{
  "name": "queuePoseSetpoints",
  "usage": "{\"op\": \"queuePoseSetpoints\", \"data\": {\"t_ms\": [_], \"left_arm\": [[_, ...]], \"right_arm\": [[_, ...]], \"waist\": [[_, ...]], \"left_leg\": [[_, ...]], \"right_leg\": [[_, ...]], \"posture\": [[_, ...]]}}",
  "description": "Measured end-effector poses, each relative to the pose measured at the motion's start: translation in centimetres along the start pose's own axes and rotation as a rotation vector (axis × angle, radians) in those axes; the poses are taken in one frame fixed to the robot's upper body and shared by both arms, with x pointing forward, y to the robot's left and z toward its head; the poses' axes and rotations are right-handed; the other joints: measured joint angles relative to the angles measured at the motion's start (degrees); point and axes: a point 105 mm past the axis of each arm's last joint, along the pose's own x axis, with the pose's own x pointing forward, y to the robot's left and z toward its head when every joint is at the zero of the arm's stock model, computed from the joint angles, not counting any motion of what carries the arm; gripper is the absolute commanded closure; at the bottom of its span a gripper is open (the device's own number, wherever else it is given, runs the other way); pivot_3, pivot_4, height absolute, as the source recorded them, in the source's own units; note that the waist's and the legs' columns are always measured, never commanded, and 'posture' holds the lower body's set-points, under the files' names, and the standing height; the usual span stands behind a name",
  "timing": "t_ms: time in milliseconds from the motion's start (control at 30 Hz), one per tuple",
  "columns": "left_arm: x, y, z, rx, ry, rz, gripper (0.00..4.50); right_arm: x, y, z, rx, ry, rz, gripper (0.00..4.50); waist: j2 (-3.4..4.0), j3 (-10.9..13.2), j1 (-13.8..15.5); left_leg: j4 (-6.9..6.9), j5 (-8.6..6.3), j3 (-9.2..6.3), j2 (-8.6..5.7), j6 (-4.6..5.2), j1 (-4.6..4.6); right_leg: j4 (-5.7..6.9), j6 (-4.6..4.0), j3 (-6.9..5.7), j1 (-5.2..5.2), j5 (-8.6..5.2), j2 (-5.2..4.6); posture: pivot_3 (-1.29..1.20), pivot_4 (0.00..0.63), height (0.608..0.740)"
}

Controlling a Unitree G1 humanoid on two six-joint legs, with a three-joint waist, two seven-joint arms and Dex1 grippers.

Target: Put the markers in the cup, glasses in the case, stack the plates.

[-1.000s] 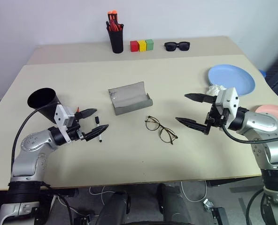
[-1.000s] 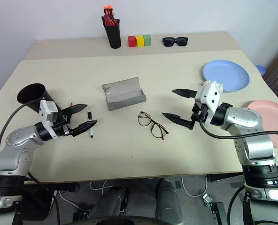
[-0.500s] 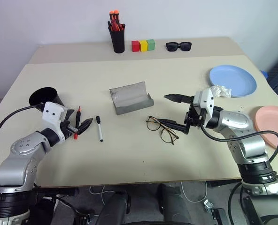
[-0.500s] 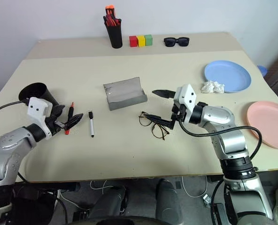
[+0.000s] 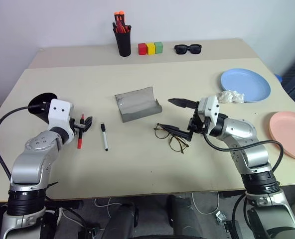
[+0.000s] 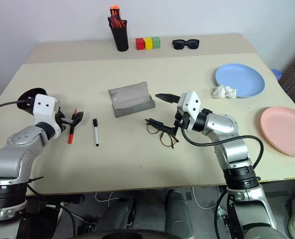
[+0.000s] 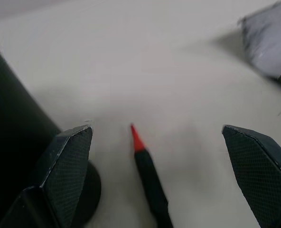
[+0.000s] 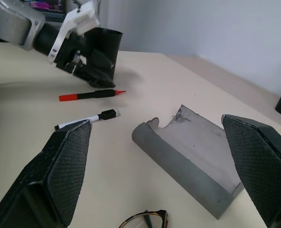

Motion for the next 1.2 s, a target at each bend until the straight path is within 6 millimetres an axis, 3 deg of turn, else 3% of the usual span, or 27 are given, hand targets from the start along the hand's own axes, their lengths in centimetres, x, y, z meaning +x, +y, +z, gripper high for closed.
{"op": "queuePoseSetpoints", "data": {"t_ms": [533, 667, 800, 1000, 1200], "left_arm": [[0.7, -2.3, -1.2, -0.142, 0.201, -0.017, 0.0], [0.8, -2.1, -1.4, -0.162, 0.208, 0.016, 0.0], [0.9, -1.8, -1.7, -0.182, 0.225, 0.041, 1.33], [1.1, -2.1, -2.0, -0.197, 0.236, 0.043, 4.37], [1.1, -2.1, -1.9, -0.197, 0.232, 0.046, 4.47]], "right_arm": [[0.0, 0.3, -0.7, 0.012, -0.003, -0.027, 0.04], [-0.1, 0.3, -0.9, 0.016, 0.001, -0.028, 0.04], [-0.2, 0.3, -1.1, 0.014, 0.013, -0.032, 0.0], [-0.4, 0.1, -1.3, 0.01, 0.029, -0.038, 0.0], [-0.5, 0.1, -1.3, 0.008, 0.036, -0.041, 0.0]], "waist": [[-0.01, 0.0, -0.02], [-0.01, 0.0, -0.06], [0.0, 0.0, 0.0], [-0.01, 0.0, 0.02], [-0.01, 0.0, 0.02]], "left_leg": [[0.02, 0.01, -0.01, -0.03, -0.04, 0.0], [0.02, 0.01, -0.01, -0.02, -0.06, 0.01], [0.02, 0.01, 0.0, -0.03, -0.07, 0.01], [0.03, 0.02, -0.01, -0.03, -0.09, 0.01], [0.03, 0.02, 0.0, -0.03, -0.1, 0.01]], "right_leg": [[0.04, 0.0, 0.0, 0.0, 0.0, 0.01], [0.04, 0.0, 0.01, 0.0, 0.0, 0.01], [0.04, 0.0, 0.01, 0.0, 0.0, 0.01], [0.05, 0.0, 0.01, 0.0, 0.0, 0.01], [0.05, 0.0, 0.01, 0.0, 0.0, 0.01]], "posture": [[0.0, 0.15, 0.74], [0.0, 0.15, 0.74], [0.0, 0.15, 0.74], [0.0, 0.15, 0.74], [0.0, 0.15, 0.74]]}}
